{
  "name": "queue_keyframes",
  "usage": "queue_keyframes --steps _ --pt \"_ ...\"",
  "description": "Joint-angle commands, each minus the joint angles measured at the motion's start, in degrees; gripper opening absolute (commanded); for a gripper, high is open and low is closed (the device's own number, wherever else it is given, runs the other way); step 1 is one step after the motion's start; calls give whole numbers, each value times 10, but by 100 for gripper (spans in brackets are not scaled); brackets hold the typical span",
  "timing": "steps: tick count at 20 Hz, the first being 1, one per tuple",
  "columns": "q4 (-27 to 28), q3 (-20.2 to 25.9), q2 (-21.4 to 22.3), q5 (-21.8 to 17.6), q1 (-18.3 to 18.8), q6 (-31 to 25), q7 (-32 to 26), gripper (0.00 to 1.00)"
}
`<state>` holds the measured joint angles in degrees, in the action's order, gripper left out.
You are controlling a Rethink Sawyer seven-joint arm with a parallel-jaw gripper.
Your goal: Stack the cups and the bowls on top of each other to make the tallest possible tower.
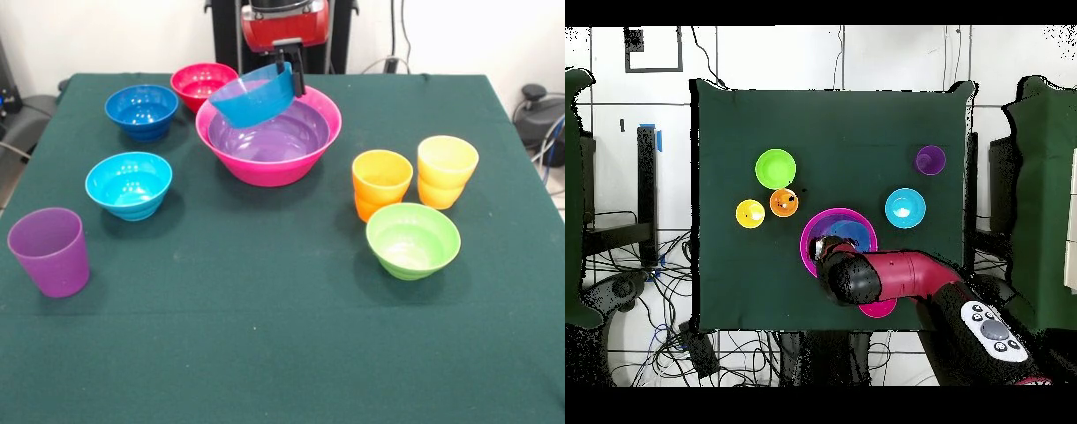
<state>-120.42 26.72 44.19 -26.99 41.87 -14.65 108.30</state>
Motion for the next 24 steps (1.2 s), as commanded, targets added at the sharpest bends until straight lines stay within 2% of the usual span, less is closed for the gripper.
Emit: queue_keyframes --steps 1,13,19,24 --pt "-46 -24 6 -55 -13 37 27 0" --pt "-59 -39 2 -69 -18 64 37 0" --pt "-29 -64 -29 -78 -47 79 45 0" --pt "-11 -99 -63 -92 -72 117 54 0"
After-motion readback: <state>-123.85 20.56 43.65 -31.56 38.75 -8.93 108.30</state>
